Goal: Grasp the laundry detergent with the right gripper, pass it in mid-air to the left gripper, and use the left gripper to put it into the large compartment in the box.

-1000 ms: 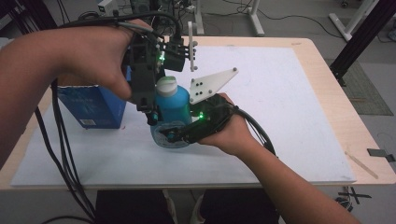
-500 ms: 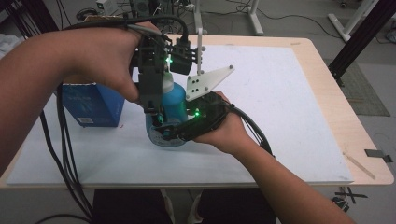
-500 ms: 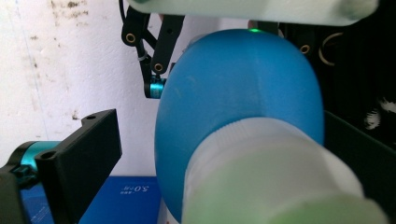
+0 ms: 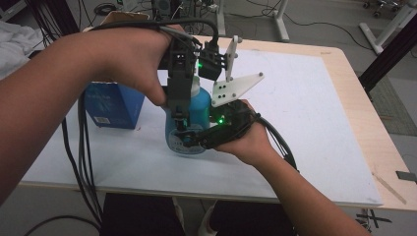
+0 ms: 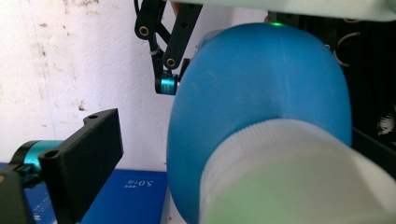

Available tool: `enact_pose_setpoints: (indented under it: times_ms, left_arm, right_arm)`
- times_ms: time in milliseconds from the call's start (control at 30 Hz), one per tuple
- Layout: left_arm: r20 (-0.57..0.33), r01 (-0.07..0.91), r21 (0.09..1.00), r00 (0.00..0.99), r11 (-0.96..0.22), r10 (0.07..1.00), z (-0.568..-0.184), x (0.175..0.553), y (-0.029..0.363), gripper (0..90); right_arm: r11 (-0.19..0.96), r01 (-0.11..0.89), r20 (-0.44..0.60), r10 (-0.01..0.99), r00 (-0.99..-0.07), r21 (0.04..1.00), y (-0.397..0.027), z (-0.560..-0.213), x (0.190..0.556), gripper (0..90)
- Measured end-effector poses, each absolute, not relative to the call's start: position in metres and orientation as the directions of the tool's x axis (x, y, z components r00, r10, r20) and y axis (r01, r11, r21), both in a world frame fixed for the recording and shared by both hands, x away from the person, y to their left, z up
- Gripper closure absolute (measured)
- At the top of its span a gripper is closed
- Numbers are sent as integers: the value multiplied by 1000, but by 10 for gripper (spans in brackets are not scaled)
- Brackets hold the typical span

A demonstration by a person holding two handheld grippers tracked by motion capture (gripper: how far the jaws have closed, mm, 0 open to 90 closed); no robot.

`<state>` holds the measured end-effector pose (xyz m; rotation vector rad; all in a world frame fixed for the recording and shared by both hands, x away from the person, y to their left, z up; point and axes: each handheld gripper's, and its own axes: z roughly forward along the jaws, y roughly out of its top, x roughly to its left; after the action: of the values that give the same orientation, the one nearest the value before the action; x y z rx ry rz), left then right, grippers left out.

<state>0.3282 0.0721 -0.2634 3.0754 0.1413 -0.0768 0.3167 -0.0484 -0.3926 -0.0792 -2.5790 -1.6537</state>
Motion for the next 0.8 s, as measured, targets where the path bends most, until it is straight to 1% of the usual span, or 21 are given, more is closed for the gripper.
enact_pose_setpoints:
  times_ms: [33,67,200,333,433,600,633,733,767,800]
  left_arm:
    - [-52,89,59,995,-994,86,-263,328,72,36]
    - [-54,85,61,995,-994,82,-263,328,73,90]
    - [-46,87,65,995,-994,84,-263,328,73,91]
    - [-48,88,69,995,-994,85,-262,326,72,120]
    - [-46,82,70,996,-994,79,-261,325,71,122]
    - [-41,75,71,997,-995,72,-260,324,69,160]
    - [-45,74,74,996,-994,71,-259,324,69,180]
    - [-44,70,67,997,-995,67,-258,324,68,191]
    - [-52,72,69,996,-995,68,-258,324,68,222]
    - [-52,70,67,996,-995,66,-257,324,68,225]
  right_arm:
    - [419,83,90,4,-996,904,-48,-393,317,453]
    - [418,87,94,4,-996,904,-48,-393,317,453]
    - [418,84,92,1,-996,904,-48,-393,317,453]
    - [418,85,92,3,-996,904,-47,-393,317,454]
    - [416,85,93,2,-996,906,-47,-393,317,454]
    - [406,84,91,1,-996,910,-47,-393,316,454]
    - [405,81,90,-3,-996,911,-47,-392,316,455]
    - [402,80,88,-3,-996,912,-48,-392,316,455]
    - [403,78,86,-3,-996,912,-48,-392,316,454]
    - [402,79,88,-3,-996,912,-48,-392,316,454]
